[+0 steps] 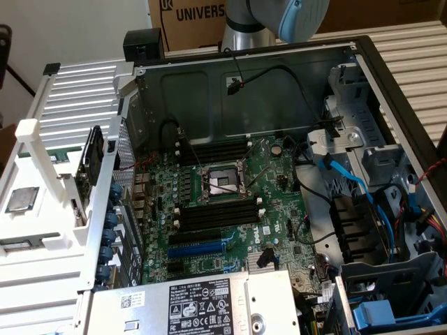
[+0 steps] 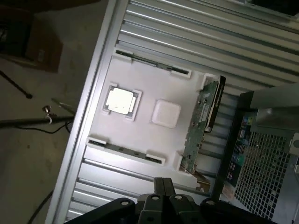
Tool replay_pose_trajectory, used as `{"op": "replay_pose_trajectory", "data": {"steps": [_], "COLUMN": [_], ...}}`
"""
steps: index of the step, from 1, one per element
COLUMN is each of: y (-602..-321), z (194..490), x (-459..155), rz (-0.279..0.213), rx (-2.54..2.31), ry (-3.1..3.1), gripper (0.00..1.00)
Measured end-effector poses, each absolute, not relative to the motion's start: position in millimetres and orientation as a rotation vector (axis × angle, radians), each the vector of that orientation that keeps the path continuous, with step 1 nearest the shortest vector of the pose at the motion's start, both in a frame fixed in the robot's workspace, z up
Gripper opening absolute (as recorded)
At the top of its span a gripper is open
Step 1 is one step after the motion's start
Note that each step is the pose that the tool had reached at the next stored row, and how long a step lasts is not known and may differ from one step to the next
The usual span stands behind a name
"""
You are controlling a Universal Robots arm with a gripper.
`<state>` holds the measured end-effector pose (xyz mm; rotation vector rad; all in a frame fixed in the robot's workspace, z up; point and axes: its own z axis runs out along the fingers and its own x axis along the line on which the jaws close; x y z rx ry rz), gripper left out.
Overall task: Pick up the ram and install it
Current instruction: 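Pick up the ram and move it above insertion slot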
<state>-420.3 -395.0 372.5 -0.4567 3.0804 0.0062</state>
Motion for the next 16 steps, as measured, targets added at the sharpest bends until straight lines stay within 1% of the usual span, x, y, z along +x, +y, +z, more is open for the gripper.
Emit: {"op": "replay_pose_trajectory", "data": {"steps": [16], "y": [-395.0], "z": [372.4], "x": [-420.3], "rz": [0.012], "rx": [-0.897], "ry": [2.983], "gripper": [0.10]}}
